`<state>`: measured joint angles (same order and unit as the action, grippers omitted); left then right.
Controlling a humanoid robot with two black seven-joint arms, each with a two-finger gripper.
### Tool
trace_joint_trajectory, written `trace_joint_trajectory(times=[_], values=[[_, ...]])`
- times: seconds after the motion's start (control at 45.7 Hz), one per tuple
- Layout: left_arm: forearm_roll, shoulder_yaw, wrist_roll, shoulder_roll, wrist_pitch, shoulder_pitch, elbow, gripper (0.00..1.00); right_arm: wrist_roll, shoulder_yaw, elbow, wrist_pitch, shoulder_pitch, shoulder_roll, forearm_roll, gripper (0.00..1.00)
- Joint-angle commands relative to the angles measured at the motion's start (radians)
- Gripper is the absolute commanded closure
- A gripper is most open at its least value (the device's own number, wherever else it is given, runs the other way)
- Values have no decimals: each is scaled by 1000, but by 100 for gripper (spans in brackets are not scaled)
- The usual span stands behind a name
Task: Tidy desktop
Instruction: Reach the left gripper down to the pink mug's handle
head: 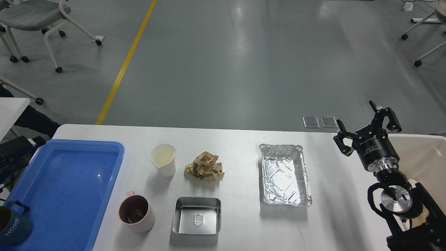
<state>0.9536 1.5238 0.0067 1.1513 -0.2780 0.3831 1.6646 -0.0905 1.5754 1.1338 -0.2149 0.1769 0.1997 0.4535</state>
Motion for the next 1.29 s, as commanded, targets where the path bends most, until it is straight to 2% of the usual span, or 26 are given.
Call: trace_joint_trajectory(times=[0.0, 0.044, 0.131, 0.328, 0.481, 0.547, 0.656, 0.897, 1.05, 1.138, 1.269], values=[[2, -11, 6, 40, -27, 7, -8, 4, 0, 0, 0, 0, -1, 3, 1, 0], [4, -37, 6, 82, -58, 7, -9, 4, 0, 0, 0, 0, -1, 1, 1, 0], [22, -70, 6, 96, -60, 2, -11, 4, 0, 0, 1, 0, -4, -2, 1, 0], [157, -73, -4, -4, -60, -56, -6, 4, 0, -9, 1, 0, -13, 3, 1, 0], [166, -112, 3, -25, -76, -64, -3, 4, 0, -11, 7, 0, -16, 3, 1, 0], [165, -146, -10, -36, -108, -95, -3, 4, 0, -12, 7, 0, -16, 1, 1, 0], [171, -246, -7, -76, -171, -185, -8, 4, 0, -12, 7, 0, -16, 0, 1, 0], [295, -456, 6, -139, -167, -329, -32, 4, 0, -12, 4, 0, -17, 3, 1, 0], [303, -493, 6, -173, -167, -342, -71, 4, 0, -12, 4, 0, -22, 3, 1, 0], [341, -519, -2, -200, -149, -342, -74, 11, -2, -12, 4, 0, -22, 3, 1, 0], [406, -548, -5, -258, -118, -340, -94, 14, -2, -14, 4, 0, -22, 0, 1, 0]])
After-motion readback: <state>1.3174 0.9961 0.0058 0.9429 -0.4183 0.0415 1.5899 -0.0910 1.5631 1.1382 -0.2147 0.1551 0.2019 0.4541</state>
